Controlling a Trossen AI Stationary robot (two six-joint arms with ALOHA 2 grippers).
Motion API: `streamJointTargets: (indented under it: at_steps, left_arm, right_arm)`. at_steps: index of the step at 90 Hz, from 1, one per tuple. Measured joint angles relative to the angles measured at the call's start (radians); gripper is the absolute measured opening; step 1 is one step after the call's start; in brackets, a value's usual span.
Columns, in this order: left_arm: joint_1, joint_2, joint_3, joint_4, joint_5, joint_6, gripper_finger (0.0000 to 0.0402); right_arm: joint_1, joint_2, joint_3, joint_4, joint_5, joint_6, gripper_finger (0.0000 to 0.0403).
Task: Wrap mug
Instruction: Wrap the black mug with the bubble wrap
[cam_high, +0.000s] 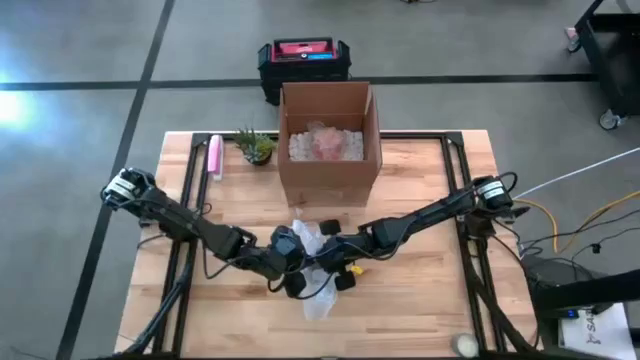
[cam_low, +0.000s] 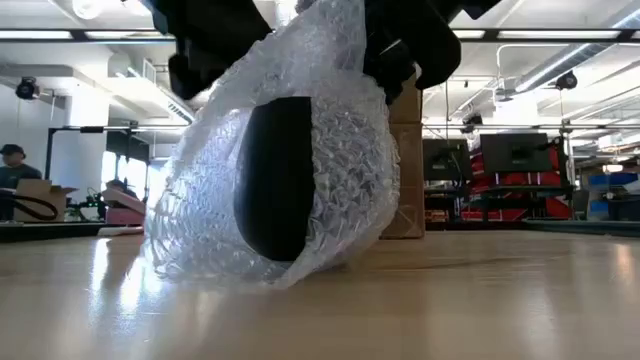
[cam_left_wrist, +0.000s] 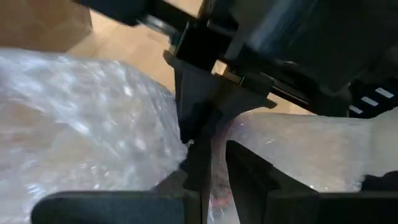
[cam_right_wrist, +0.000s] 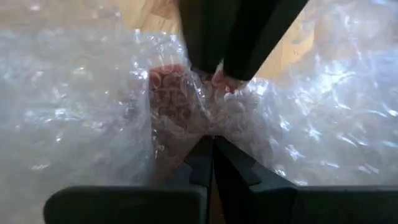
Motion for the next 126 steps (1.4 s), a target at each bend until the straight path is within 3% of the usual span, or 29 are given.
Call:
streamJointTargets:
  at_steps: [24, 59, 90, 102, 126]
  left_arm:
    - [-0.054, -0.048, 0.001, -0.043, -0.008, -0.024, 0.0036]
    - [0.019, 0.122, -0.020, 0.051, -0.062, 0.016, 0.0036]
    - [0.021, 0.129, -0.020, 0.052, -0.069, 0.026, 0.0036]
    - [0.021, 0.127, -0.019, 0.047, -0.064, 0.027, 0.0036]
    - [0.017, 0.127, -0.019, 0.044, -0.061, 0.028, 0.0036]
  right_arm:
    - [0.000, 0.001, 0.002, 0.000, 0.002, -0.003, 0.0000]
    - [-0.001, 0.002, 0.002, 0.012, 0.003, -0.001, 0.0000]
    - [-0.006, 0.002, 0.014, 0.002, 0.001, 0.044, 0.0004]
    - [-0.008, 0.000, 0.093, -0.124, -0.003, 0.077, 0.0034]
    - [-0.016, -0.070, 0.336, -0.579, -0.003, 0.008, 0.0099]
